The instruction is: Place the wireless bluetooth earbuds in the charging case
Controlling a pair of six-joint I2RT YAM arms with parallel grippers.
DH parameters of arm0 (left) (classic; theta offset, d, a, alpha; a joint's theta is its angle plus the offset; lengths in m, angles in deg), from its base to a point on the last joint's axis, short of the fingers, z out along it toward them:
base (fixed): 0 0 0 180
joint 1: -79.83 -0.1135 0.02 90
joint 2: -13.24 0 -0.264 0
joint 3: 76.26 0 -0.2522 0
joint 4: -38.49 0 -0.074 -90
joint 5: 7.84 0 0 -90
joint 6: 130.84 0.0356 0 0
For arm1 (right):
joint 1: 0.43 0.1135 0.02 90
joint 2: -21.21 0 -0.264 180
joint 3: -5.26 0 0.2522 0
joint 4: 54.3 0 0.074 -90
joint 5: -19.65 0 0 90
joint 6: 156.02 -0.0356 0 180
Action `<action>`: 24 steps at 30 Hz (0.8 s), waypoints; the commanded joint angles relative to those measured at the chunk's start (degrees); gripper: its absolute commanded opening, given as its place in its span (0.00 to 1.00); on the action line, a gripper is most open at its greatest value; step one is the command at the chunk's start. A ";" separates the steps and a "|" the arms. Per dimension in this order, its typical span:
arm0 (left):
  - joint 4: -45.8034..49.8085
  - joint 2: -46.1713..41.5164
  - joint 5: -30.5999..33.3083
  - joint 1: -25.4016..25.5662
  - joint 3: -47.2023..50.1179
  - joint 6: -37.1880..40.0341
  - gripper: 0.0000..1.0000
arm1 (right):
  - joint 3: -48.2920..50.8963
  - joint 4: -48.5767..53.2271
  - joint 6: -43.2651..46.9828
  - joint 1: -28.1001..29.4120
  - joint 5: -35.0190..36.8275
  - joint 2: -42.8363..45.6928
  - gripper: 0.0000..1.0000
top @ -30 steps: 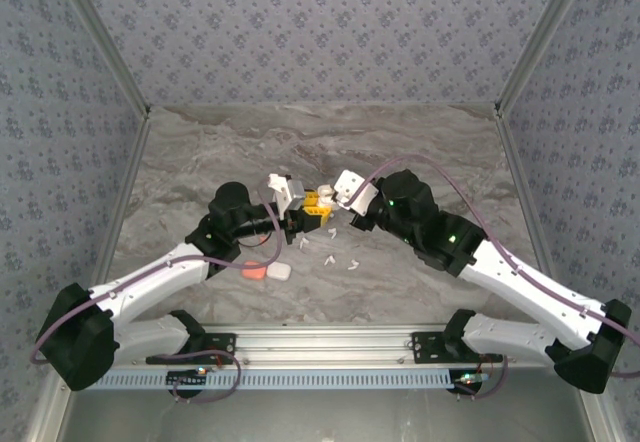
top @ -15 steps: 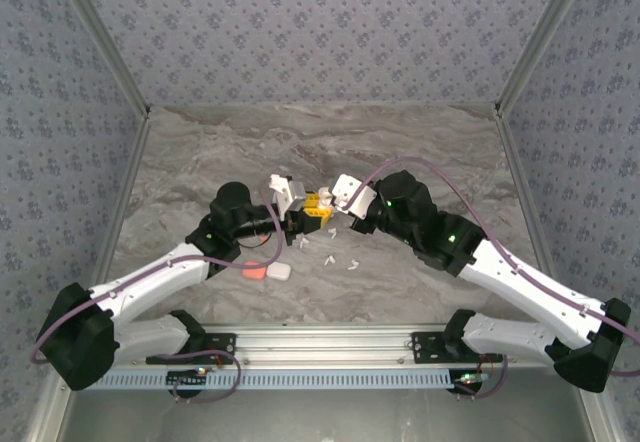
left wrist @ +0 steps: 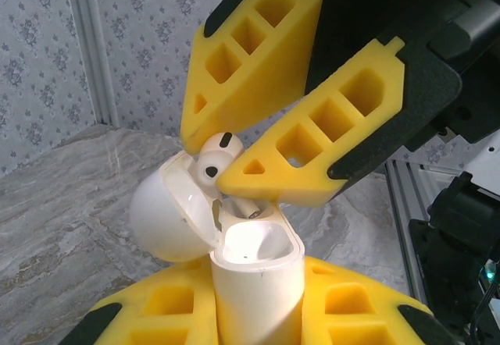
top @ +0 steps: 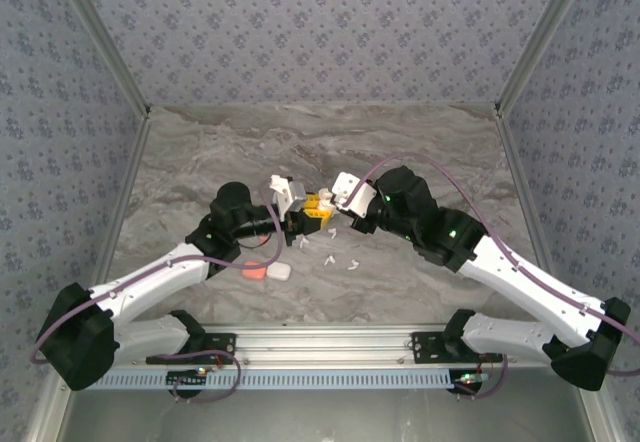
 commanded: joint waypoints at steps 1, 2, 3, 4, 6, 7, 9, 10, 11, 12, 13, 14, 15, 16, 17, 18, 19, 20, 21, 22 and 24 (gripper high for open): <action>-4.14 0.16 0.14 0.44 -2.13 0.11 0.00 | -1.69 3.25 -2.02 0.39 -5.67 -0.64 0.25; -4.23 0.16 0.15 0.42 -2.14 0.07 0.00 | -1.81 3.27 -2.18 0.31 -6.02 -0.64 0.26; -4.23 0.15 0.15 0.46 -2.14 0.18 0.00 | -1.93 3.33 -2.25 0.23 -6.11 -0.66 0.26; -4.23 0.16 0.15 0.45 -2.14 0.21 0.00 | -2.07 3.30 -2.29 0.17 -6.21 -0.68 0.27; -4.27 0.24 0.16 0.50 -2.10 0.13 0.00 | -2.34 3.38 -2.46 -0.11 -6.66 -0.65 0.27; -4.31 0.25 0.16 0.51 -2.14 0.15 0.00 | -2.50 3.41 -2.62 -0.25 -6.90 -0.64 0.28; -4.39 0.33 0.22 0.53 -2.10 0.19 0.00 | -2.93 3.56 -2.65 -0.40 -7.33 -0.64 0.31; -4.45 0.33 0.11 0.53 -2.03 0.15 0.00 | -3.12 3.56 -2.74 -0.48 -7.32 -0.68 0.32; -4.55 0.38 0.13 0.52 -1.99 0.14 0.00 | -3.38 3.64 -2.87 -0.63 -7.49 -0.70 0.34; -4.65 0.46 0.15 0.47 -2.06 0.19 0.00 | -3.82 3.73 -3.03 -0.79 -7.91 -0.66 0.35; -4.73 0.54 0.15 0.53 -2.05 0.18 0.00 | -4.16 3.73 -3.29 -0.97 -8.40 -0.64 0.37; -4.85 0.59 0.15 0.49 -1.97 0.17 0.00 | -4.64 3.87 -3.42 -1.23 -9.11 -0.75 0.39; -5.02 0.64 0.15 0.54 -1.94 0.16 0.00 | -5.27 4.08 -3.45 -1.51 -9.78 -0.74 0.41; -5.24 0.66 0.00 0.56 -1.96 0.19 0.00 | -5.41 4.23 -3.45 -1.76 -10.27 -0.73 0.42; -5.46 0.67 0.00 0.62 -1.84 0.15 0.00 | -7.45 4.79 -3.61 -2.17 -11.05 -0.86 0.44; -5.55 0.71 0.04 0.58 -1.83 0.19 0.00 | -8.43 5.21 -4.28 -2.71 -11.84 -0.89 0.47; -5.68 0.77 0.11 0.62 -1.85 0.21 0.00 | -9.25 5.51 -5.03 -3.23 -12.58 -0.91 0.49; -5.93 0.72 0.09 0.58 -1.78 0.18 0.00 | -10.24 6.12 -6.02 -3.90 -13.70 -1.00 0.50; -5.98 0.79 0.07 0.71 -1.77 0.14 0.00 | -11.30 6.54 -7.22 -4.74 -14.63 -1.08 0.52; -5.99 0.82 0.15 0.71 -1.79 0.15 0.00 | -12.21 6.85 -8.28 -5.56 -15.29 -1.08 0.54; -5.99 0.79 0.20 0.72 -1.79 0.27 0.00 | -13.89 7.91 -10.90 -7.91 -17.56 -1.08 0.59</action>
